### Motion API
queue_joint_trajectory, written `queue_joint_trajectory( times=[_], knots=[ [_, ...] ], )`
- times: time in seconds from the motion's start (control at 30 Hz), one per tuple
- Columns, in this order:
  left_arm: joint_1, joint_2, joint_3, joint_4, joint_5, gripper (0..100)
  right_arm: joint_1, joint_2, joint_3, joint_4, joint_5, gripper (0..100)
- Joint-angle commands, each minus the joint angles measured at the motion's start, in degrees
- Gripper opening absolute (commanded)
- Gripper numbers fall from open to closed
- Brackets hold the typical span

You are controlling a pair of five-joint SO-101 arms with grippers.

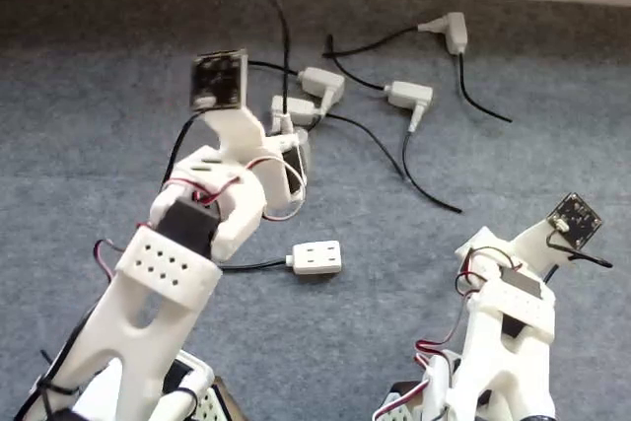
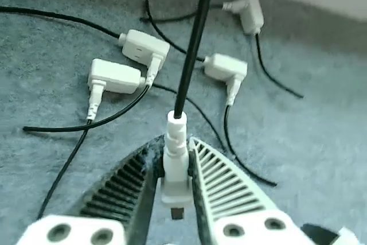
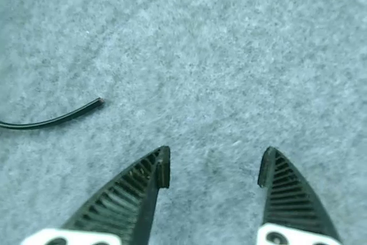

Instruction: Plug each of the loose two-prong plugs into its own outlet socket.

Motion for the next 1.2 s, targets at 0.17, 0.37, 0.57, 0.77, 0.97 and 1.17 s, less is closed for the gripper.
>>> queue_joint_trajectory(
  times=[0.17, 0.37, 0.57, 0.77, 0.97, 1.17],
  knots=[
    [-4.62, -5.58, 12.88, -23.12, 15.65, 1, -1.63, -1.19, -2.07, -0.92, -0.18, 24.8],
    [-3.65, -5.93, 19.03, -34.02, 15.47, 1, -1.63, -1.19, -2.15, -0.75, -0.18, 24.8],
    [-2.59, -5.93, 19.21, -34.2, 15.82, 1, -2.68, -1.27, -2.07, -0.66, -0.18, 24.8],
    [4.88, -5.93, 20.0, -34.99, 15.82, 1, -3.38, -1.27, -2.07, -0.57, -0.18, 24.8],
    [6.11, -5.93, 27.56, -48.09, 26.02, 1, -3.47, -1.27, -2.33, -0.57, -0.18, 24.8],
    [-3.38, -5.93, 34.15, -62.77, 48.35, 1, -5.85, -1.27, -2.42, -0.31, 0.0, 24.8]
  ],
)
